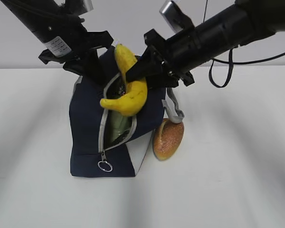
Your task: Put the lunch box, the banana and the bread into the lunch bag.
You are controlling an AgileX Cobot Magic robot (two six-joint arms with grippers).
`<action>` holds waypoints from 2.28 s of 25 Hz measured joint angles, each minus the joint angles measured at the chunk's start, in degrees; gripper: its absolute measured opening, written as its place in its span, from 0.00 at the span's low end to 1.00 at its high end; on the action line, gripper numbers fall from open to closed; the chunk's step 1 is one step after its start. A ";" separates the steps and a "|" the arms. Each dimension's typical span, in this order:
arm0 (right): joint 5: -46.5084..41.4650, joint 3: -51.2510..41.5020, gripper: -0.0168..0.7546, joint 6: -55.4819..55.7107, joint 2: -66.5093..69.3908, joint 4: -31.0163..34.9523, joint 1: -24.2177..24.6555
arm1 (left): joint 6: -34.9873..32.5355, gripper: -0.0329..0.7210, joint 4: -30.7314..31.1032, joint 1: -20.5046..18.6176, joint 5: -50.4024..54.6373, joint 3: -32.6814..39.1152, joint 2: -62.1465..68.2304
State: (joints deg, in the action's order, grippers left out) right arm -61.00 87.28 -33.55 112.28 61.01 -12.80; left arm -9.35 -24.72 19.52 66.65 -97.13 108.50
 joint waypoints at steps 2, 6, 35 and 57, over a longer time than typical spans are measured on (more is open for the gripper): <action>0.00 0.00 0.42 -0.12 1.29 -0.49 -0.47 | 0.00 0.04 -0.05 0.00 0.19 0.00 0.00; 1.23 0.00 0.42 0.46 2.75 -5.22 -0.47 | 0.00 0.04 -0.01 0.00 0.24 0.00 0.00; 7.59 5.80 0.42 2.64 8.34 -9.92 -3.35 | 0.00 0.04 -4.34 0.06 0.20 0.00 0.00; 4.12 2.59 0.69 4.25 -2.18 -8.60 -3.39 | 0.00 0.04 -4.38 0.06 0.45 0.00 0.00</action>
State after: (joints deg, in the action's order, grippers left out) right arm -56.88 89.87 -29.30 110.10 52.41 -16.19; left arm -9.35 -29.10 19.57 67.10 -97.13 108.50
